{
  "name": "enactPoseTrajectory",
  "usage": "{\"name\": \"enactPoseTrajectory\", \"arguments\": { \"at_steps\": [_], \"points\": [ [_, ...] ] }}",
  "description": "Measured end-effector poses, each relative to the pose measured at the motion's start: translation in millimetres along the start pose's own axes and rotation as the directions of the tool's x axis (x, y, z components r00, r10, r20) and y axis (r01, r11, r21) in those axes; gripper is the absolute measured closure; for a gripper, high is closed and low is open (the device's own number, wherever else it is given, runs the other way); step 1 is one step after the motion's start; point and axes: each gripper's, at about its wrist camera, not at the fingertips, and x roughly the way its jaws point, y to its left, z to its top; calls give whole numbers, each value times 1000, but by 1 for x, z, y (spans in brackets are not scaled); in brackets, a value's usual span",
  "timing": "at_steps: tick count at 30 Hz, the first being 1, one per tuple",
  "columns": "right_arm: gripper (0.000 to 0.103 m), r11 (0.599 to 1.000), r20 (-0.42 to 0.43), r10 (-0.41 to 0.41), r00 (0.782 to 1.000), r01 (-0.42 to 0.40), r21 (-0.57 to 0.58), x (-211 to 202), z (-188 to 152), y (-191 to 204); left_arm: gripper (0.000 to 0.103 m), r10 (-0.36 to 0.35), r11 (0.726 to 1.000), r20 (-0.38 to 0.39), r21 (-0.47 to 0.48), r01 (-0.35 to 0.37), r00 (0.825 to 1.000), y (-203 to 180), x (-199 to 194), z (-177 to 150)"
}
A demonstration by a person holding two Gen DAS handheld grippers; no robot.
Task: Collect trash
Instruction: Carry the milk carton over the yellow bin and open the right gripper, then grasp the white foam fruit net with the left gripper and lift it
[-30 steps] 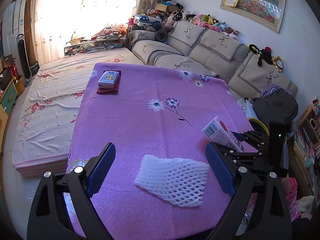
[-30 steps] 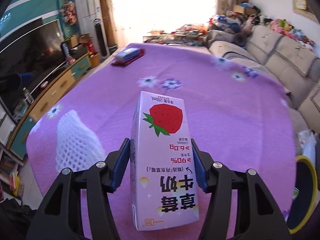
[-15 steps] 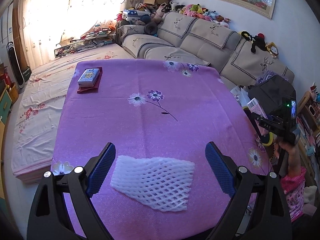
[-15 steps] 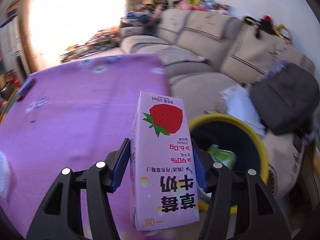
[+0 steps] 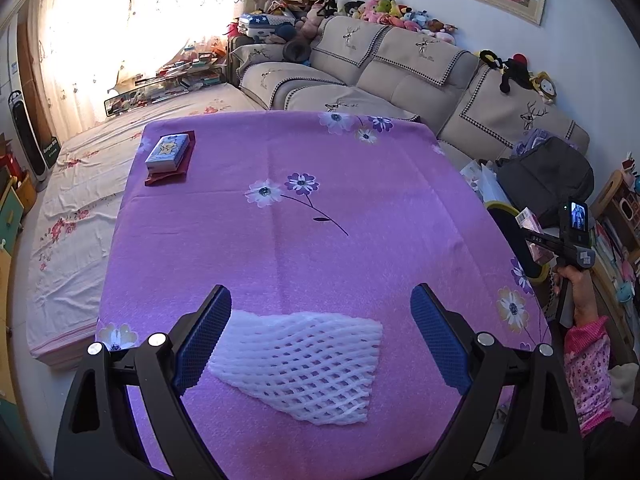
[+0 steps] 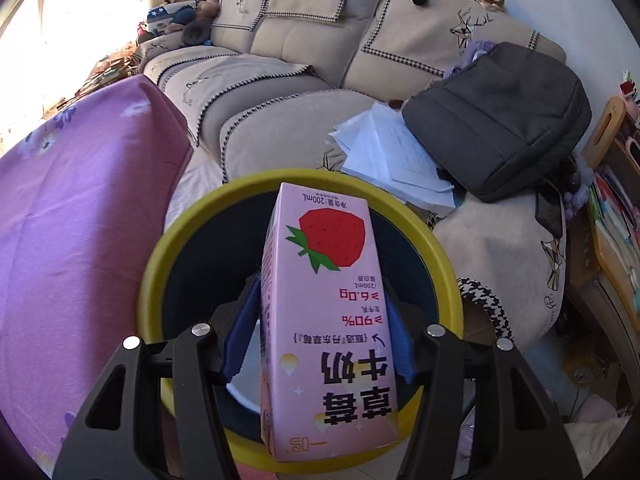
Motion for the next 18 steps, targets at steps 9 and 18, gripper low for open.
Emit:
{"name": "enactPoseTrajectory", "arguments": {
  "at_steps": [9, 18],
  "points": [
    [32, 999, 84, 14, 996, -18, 51, -32, -6, 0, 13, 4, 1000, -19, 5, -4, 1000, 2, 6, -3],
    [25, 989, 195, 151, 969, -148, -31, -104, -38, 47, 12, 21, 998, -95, 66, -15, 995, 1, 25, -26]
  ]
}}
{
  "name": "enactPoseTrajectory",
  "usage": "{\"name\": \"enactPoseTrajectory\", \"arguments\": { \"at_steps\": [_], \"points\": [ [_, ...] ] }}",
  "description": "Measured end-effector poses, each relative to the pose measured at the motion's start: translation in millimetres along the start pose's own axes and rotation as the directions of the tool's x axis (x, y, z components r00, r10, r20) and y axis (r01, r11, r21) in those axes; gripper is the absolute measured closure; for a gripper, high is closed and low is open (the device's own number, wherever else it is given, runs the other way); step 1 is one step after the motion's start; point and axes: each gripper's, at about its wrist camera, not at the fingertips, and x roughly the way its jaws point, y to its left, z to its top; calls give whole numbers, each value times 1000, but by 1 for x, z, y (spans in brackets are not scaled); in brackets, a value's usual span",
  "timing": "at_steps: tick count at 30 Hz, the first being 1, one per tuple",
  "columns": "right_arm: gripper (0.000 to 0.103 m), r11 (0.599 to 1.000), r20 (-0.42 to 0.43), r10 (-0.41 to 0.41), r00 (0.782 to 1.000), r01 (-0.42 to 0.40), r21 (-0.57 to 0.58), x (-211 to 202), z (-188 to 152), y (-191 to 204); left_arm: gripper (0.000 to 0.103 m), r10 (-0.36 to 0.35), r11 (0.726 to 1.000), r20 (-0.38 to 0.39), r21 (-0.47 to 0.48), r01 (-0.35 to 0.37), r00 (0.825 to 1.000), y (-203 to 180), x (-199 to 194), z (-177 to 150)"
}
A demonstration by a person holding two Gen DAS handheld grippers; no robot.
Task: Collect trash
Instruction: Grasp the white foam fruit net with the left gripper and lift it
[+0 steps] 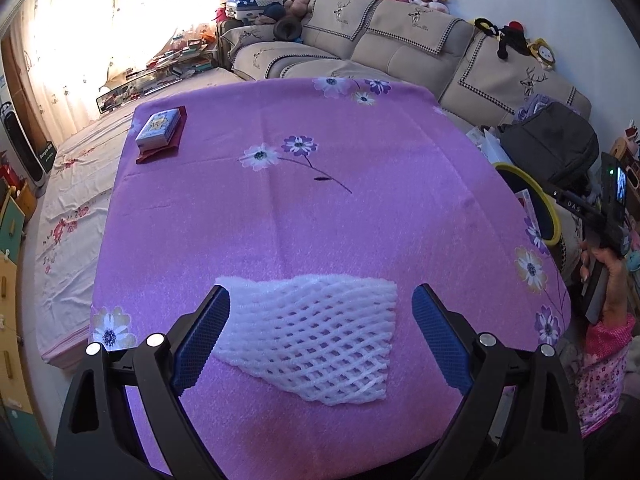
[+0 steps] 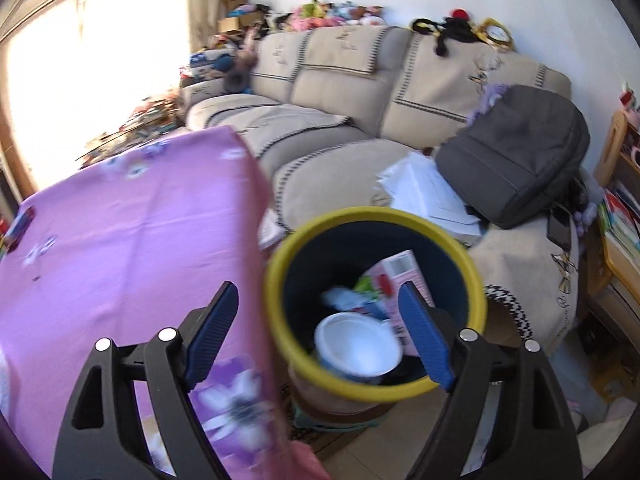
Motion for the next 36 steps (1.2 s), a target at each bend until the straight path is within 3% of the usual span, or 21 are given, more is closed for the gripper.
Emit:
{"name": "enactPoseTrajectory", "arguments": {
  "at_steps": [5, 8, 12, 15, 17, 26, 31, 36],
  "points": [
    [25, 995, -1, 75, 997, -75, -64, -13, -6, 37, 12, 46, 999, -48, 12, -45, 998, 8, 6, -22],
    [25, 990, -3, 105, 995, -104, -93, -16, -6, 54, 12, 44, 996, -114, -73, -53, 993, 28, 10, -36],
    [24, 986, 3, 129, 992, -128, -110, -20, -4, 68, 12, -43, 990, -192, -139, 16, 980, 37, 19, -57],
    [23, 984, 11, 138, 990, -135, -118, -22, -2, 73, 12, -131, 977, -217, -196, 89, 967, 39, 30, -59],
    [22, 983, 18, 136, 991, -133, -126, -26, -1, 75, 12, -151, 973, -213, -204, 107, 965, 38, 36, -54],
    [21, 984, 34, 136, 990, -131, -117, -30, 3, 74, 12, -145, 978, -204, -181, 108, 968, 21, 83, 3],
    [21, 985, 37, 130, 991, -125, -119, -31, 4, 70, 12, -147, 988, -225, -88, 130, 963, -21, 103, 32],
    [21, 987, 37, 131, 991, -127, -101, -30, 5, 64, 12, -68, 995, -268, 49, 84, 961, -59, 105, 21]
  ]
}}
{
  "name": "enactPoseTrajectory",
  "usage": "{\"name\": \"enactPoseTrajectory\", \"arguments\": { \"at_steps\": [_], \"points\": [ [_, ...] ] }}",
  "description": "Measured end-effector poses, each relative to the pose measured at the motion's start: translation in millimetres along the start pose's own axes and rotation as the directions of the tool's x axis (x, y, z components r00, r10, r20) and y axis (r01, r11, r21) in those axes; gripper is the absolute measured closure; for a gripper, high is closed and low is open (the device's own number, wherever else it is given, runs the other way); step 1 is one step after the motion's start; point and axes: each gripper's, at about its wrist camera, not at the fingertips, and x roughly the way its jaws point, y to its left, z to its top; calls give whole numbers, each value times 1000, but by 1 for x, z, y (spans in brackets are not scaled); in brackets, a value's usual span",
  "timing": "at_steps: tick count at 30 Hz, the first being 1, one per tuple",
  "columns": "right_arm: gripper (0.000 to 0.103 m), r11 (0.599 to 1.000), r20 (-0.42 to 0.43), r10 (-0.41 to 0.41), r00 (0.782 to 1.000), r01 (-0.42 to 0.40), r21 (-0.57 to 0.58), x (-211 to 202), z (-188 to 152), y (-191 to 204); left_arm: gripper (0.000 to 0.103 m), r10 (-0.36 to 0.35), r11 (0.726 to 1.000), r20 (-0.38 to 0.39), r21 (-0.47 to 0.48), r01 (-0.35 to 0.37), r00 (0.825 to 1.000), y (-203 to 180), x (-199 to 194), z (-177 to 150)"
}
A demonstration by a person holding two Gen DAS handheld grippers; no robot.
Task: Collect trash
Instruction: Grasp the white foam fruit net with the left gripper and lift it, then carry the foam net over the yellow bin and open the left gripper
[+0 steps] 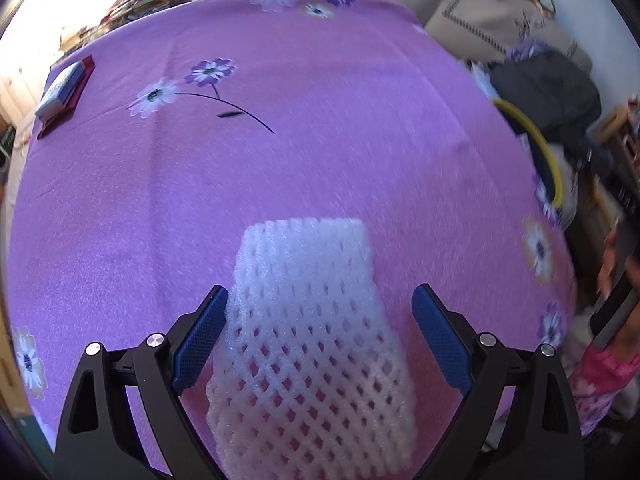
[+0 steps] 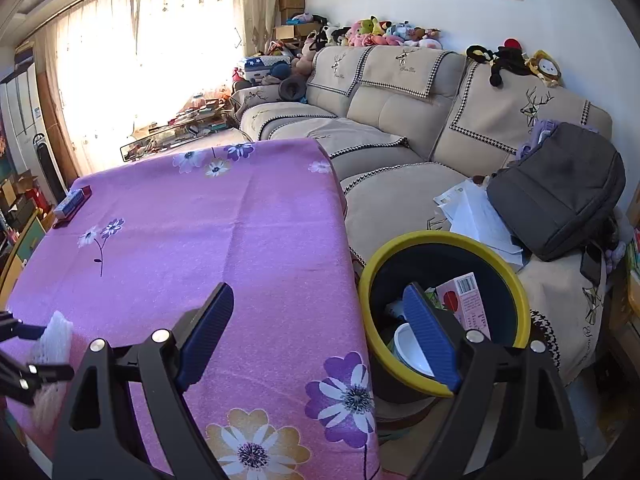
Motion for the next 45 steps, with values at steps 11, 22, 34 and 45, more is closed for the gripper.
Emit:
{"name": "enactPoseTrajectory", "arguments": {
  "at_steps": [11, 22, 34, 45],
  "points": [
    [21, 999, 0, 36, 999, -36, 21, 0, -5, -6, 46, 100, 990, 18, 100, -101, 995, -15, -8, -14],
    [21, 998, 25, 36, 999, -37, 52, -15, -10, -18, 82, 62, 980, 146, 176, -88, 987, -39, -46, -3],
    [21, 993, 57, -24, 998, 17, 120, -42, -24, -54, 82, -6, 945, 238, 319, -72, 971, -107, -69, 49],
    [21, 951, 28, -177, 984, 164, 264, -59, -49, -131, 81, -124, 861, 221, 508, -6, 967, -242, -19, 129]
  ]
}}
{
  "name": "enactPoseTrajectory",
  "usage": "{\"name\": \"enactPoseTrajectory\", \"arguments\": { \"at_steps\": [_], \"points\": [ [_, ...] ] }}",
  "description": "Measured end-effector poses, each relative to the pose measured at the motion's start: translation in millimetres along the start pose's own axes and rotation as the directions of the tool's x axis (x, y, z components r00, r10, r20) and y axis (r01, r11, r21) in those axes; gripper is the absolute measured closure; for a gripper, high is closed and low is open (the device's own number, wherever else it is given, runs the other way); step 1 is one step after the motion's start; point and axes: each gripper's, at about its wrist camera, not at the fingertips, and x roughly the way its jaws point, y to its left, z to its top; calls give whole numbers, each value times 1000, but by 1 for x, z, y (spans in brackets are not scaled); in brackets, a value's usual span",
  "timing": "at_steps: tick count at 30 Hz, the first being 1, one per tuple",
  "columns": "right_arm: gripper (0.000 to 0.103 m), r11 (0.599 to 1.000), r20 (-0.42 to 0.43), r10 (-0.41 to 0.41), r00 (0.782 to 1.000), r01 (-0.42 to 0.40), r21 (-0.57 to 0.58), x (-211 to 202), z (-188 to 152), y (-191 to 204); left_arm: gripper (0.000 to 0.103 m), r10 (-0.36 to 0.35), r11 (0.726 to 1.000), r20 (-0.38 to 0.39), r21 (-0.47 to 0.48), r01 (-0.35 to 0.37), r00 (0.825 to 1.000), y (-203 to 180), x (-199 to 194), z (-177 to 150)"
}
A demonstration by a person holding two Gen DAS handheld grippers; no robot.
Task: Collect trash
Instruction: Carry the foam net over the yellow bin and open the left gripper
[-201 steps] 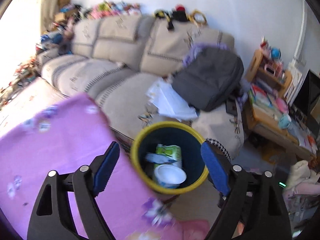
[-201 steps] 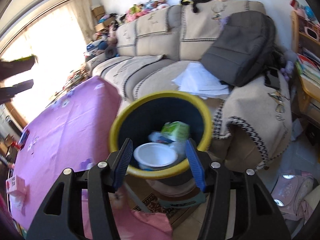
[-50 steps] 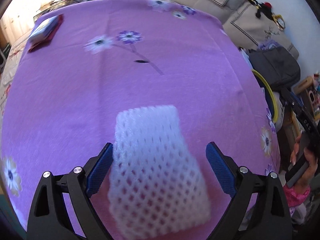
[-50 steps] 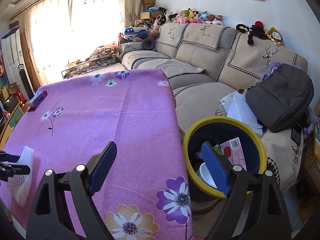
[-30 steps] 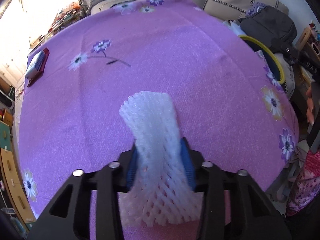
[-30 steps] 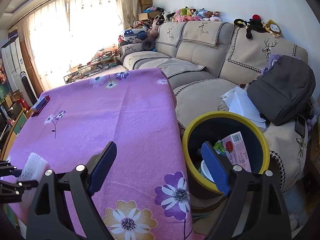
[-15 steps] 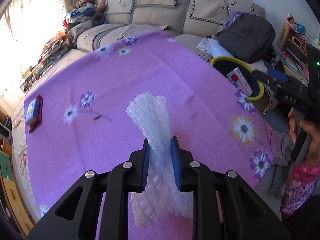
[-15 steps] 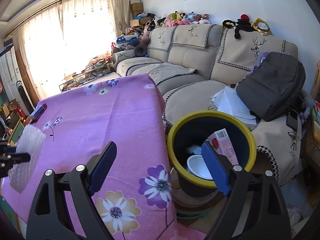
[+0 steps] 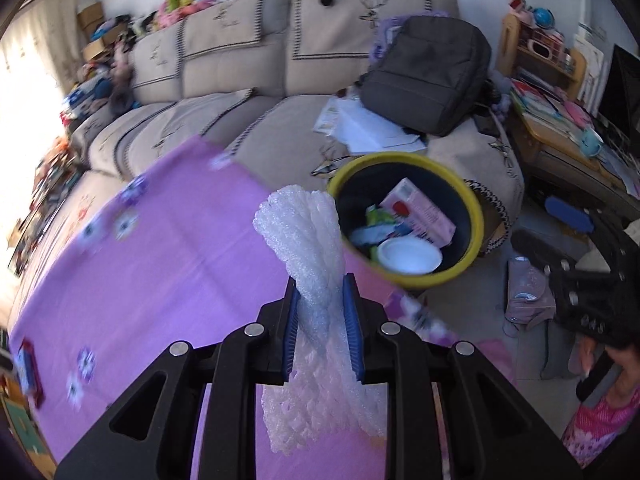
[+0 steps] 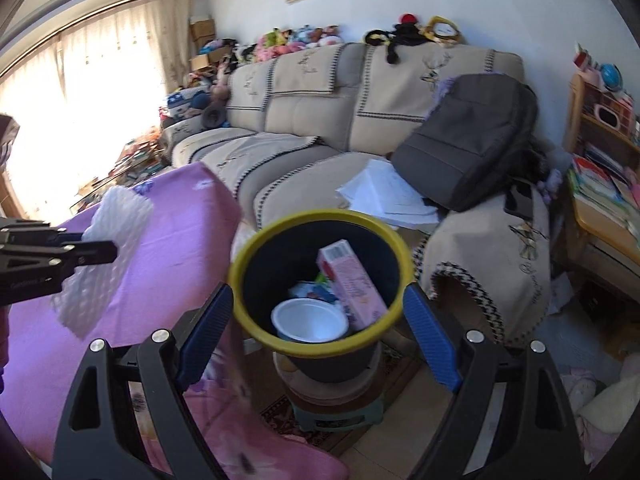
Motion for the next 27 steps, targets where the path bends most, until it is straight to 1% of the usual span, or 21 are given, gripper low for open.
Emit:
{"name": "enactPoseTrajectory", "arguments": {
  "at_steps": [4, 9, 11, 14, 16, 17, 18, 20, 21, 23, 25, 27],
  "points": [
    [21, 998, -15, -40, 999, 41, 43, 0, -4, -26, 81, -69, 996, -25, 62, 70, 997, -42, 43, 42],
    [21, 994, -28, -73, 997, 75, 75, 0, -8, -49, 80, -132, 987, -68, 82, 137, 989, -81, 95, 80],
    [21, 993, -33, -79, 996, 82, 83, 1, -9, -53, 78, -142, 986, -86, 81, 149, 986, -91, 116, 89],
    [21, 992, -38, -86, 996, 89, 87, 1, -11, -56, 76, -133, 987, -111, 73, 141, 985, -104, 150, 100],
    [19, 992, -42, -90, 995, 93, 90, 2, -11, -55, 67, -129, 989, -116, 55, 137, 985, -106, 167, 103],
    [17, 991, -43, -93, 995, 97, 90, 2, -11, -55, 53, -129, 990, -117, 46, 135, 985, -105, 173, 104],
    [17, 991, -44, -98, 994, 102, 88, 2, -10, -54, 34, -121, 991, -121, 46, 127, 985, -106, 180, 105],
    [17, 991, -45, -108, 993, 111, 75, 3, -9, -49, 20, -83, 995, -107, 43, 88, 991, -103, 188, 106],
    [17, 991, -44, -110, 993, 113, 66, 2, -8, -46, 16, -62, 997, -100, 42, 67, 993, -102, 190, 106],
    [16, 992, -39, -118, 992, 120, 42, 1, -6, -40, 12, -56, 998, -101, 27, 58, 993, -94, 188, 104],
    [14, 991, -37, -129, 991, 130, 15, 0, -5, -32, 11, -65, 998, -85, 0, 65, 994, -84, 177, 100],
    [14, 991, -35, -137, 990, 137, -5, -1, -6, -24, 11, -57, 998, -63, -24, 56, 996, -73, 161, 92]
  ]
}}
